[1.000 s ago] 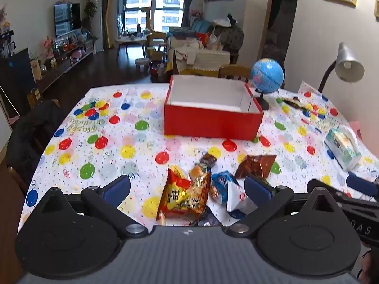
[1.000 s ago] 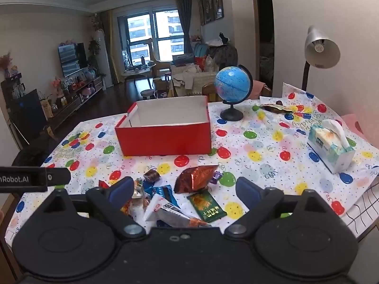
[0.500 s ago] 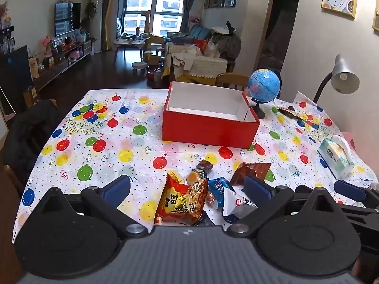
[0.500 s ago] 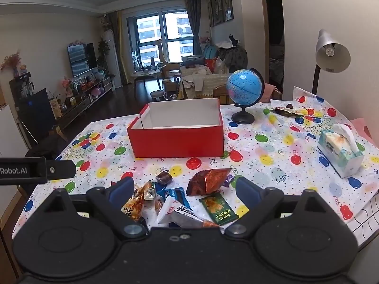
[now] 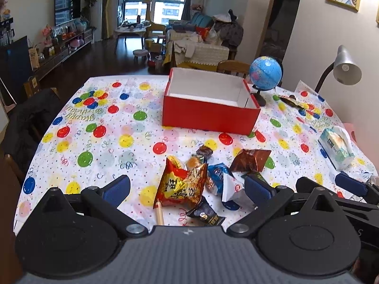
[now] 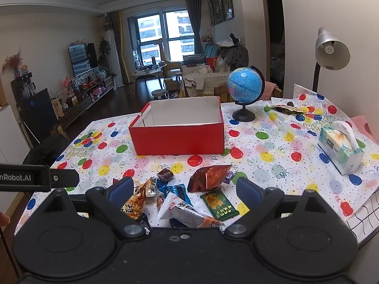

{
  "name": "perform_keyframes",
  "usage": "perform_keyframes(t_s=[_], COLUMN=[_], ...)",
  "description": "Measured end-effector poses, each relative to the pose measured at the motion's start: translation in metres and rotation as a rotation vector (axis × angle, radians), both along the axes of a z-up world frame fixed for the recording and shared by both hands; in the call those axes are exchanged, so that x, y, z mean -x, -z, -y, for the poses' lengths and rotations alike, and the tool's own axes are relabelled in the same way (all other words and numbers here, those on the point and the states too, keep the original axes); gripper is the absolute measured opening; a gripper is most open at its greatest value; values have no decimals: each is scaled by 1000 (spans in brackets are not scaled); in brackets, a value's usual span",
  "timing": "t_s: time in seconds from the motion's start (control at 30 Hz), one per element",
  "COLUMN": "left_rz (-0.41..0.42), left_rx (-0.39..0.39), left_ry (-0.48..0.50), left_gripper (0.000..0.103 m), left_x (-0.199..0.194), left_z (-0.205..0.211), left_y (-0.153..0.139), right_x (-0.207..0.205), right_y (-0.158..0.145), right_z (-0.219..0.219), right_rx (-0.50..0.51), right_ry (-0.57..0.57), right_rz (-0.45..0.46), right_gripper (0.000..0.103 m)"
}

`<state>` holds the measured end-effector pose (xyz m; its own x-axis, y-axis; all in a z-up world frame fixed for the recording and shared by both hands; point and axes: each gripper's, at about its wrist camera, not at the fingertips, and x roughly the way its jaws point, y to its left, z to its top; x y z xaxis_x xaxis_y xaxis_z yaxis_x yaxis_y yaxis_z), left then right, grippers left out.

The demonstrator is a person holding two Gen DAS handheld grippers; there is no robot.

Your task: Organize snacks

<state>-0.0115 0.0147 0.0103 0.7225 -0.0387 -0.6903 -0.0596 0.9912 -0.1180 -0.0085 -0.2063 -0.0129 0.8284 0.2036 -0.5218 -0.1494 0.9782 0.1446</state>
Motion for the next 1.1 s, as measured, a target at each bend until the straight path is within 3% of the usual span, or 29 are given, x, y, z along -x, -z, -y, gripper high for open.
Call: perform_keyframes(t_s=[1.1], left_rz=[-61], left_rx=[-11], left_ry=[-29], left_gripper=[103], left_x=[5], left_z=[5], left_y=[9], right_x=[6], right_y=[7], right_z=[8], right_rx=[-37], right_ry=[-1], right_rz=[-61], right_gripper=[96])
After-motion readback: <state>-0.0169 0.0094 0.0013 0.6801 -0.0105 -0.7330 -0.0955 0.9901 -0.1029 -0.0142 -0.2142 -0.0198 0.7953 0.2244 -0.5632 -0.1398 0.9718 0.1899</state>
